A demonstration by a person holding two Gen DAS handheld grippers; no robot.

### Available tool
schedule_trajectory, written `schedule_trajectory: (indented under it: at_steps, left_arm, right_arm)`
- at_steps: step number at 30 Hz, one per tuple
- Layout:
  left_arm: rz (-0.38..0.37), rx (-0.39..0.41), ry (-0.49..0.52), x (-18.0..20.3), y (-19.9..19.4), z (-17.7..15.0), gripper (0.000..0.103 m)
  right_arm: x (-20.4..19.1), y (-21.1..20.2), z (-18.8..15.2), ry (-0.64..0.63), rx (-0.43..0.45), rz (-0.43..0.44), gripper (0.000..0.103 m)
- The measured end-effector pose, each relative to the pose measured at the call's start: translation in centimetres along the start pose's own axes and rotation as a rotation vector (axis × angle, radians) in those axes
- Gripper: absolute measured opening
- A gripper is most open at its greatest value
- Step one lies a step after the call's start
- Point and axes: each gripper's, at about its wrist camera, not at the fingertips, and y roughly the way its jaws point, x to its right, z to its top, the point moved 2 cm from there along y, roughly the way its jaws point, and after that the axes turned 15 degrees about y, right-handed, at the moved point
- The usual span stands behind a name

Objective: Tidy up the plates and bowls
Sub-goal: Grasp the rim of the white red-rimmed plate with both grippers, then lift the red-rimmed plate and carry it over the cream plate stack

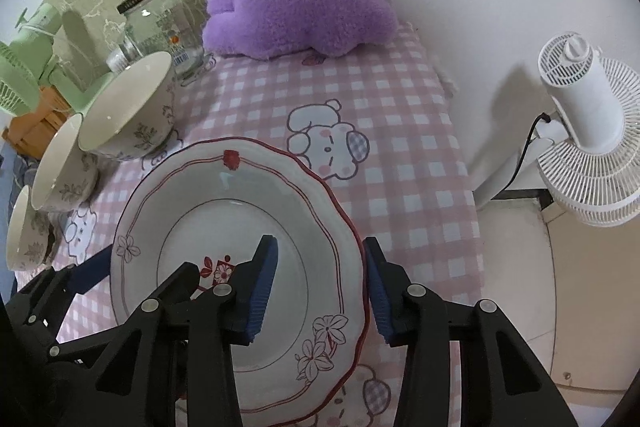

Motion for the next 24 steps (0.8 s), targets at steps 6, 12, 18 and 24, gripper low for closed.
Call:
schedule_trajectory:
  at_steps: [6,12,18,24]
  left_arm:
    - [-0.018,0.034,-0.002,-0.3,-2.6,-0.6,0.075]
    - [-0.041,0.061,-0.001,-0.4,-5.5,-2.0,0.075]
    - [-0.061,0.063,0.021,-0.1,-8.0,-4.1,0.074]
    - [-0.074,0.076,0.042,0.1,-10.6,-6.6,0.074]
  right_arm:
    - [-0.5,-2.3,-0.6,0.021,0.023,-0.003,0.047]
    - [-1.0,-5.7,-1.9,0.02,0.056,-0.025,0.047]
    - [-1.0,-8.8,-4.6,0.041,0.058,-0.048,0.047]
    - [-1.2,-11.7,-7.4,0.053,0.074,-0.07,0.047]
